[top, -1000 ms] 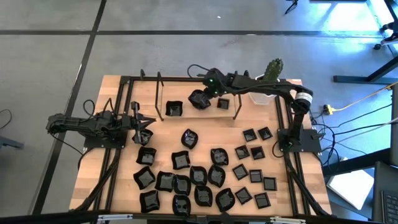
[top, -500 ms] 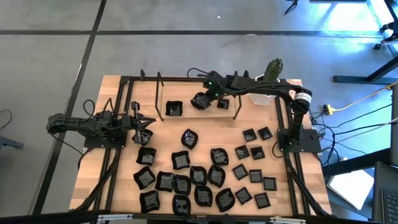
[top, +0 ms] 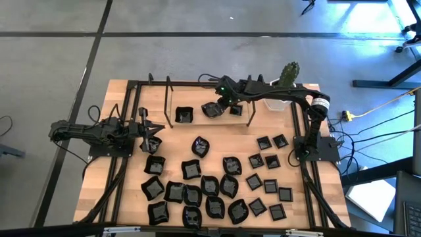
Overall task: Pick & Place Mini shaped plates
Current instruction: Stack the black square plate on top of the black square plate on the shelf
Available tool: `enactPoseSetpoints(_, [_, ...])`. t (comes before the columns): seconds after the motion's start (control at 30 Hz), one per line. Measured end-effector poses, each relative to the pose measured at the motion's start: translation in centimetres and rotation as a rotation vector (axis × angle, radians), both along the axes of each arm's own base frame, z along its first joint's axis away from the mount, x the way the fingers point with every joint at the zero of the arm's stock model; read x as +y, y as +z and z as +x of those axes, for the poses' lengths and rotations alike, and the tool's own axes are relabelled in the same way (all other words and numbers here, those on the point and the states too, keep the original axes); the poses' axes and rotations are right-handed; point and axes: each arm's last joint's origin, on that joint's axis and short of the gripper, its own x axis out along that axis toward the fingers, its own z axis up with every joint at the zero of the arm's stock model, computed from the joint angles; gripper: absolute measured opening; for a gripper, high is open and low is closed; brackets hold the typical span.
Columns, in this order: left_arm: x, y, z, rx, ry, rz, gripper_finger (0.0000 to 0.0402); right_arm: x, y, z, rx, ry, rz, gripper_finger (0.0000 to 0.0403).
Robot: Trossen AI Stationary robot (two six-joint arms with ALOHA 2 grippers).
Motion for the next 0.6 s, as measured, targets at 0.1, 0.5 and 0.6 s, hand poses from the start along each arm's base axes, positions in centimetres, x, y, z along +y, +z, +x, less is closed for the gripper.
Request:
enactPoseSetpoints(0.1, [0.0, 0.0, 0.0, 0.000, 0.000, -0.002, 0.0005, 0.0, 0.3, 0.1, 0.008, 0.065, -0.024, 0.0089])
enactPoseSetpoints(0.5, [0.0, -0.1, 0.0, 0.006, 0.000, -0.002, 0.0005, 7.0, 9.3, -1.2, -0.336, 0.463, -0.161, 0.0059])
enactPoseSetpoints(0.6, [0.0, -0.1, 0.0, 0.008, 0.000, -0.002, 0.0008, 9.4, 11.6, -3.3, -0.542, 0.516, -0.252, 0.0029])
